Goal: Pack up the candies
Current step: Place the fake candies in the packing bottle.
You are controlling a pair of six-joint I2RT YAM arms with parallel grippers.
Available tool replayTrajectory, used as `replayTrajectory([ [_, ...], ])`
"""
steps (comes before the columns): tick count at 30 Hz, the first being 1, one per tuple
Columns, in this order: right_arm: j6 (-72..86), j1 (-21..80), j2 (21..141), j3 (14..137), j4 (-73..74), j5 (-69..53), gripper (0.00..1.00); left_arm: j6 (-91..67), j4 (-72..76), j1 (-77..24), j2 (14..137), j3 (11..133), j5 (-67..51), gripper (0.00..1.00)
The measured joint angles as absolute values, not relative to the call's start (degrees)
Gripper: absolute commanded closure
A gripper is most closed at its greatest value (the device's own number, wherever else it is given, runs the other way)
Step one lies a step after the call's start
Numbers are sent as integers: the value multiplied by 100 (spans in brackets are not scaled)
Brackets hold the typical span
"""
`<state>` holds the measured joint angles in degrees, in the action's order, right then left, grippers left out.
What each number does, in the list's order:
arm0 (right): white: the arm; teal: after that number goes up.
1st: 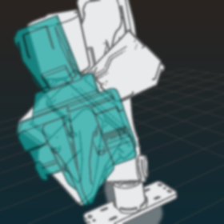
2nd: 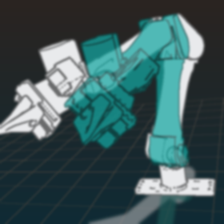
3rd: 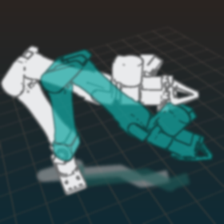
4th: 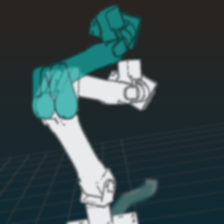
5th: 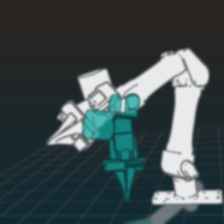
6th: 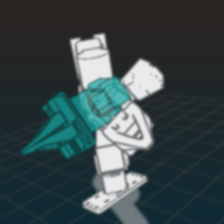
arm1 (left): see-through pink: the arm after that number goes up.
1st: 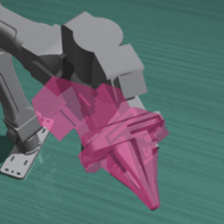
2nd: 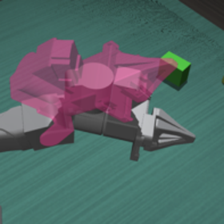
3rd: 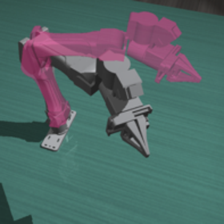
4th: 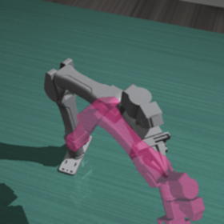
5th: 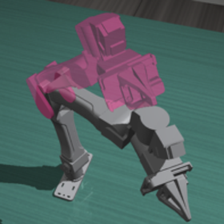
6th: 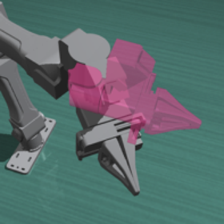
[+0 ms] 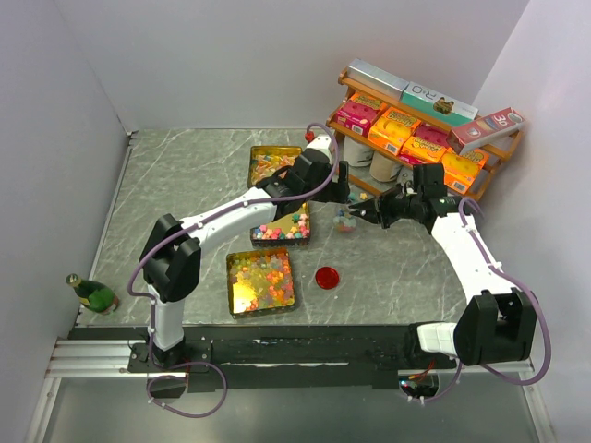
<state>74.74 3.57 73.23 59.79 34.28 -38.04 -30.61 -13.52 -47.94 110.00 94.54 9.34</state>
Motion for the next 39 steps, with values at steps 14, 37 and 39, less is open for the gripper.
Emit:
replayTrajectory([
  [14, 8641, 349, 6982, 5236, 2495, -3948, 100, -2939, -1297, -4812, 10997, 9443, 884, 19],
  [37, 9767, 268, 6549, 4873, 1387, -4025, 100, -2853, -1789, -4921, 10761, 9161, 904, 27],
  [39, 9758, 268, 6549, 4873, 1358, -4051, 100, -2853, -1844, -4921, 10761, 9164, 906, 27],
])
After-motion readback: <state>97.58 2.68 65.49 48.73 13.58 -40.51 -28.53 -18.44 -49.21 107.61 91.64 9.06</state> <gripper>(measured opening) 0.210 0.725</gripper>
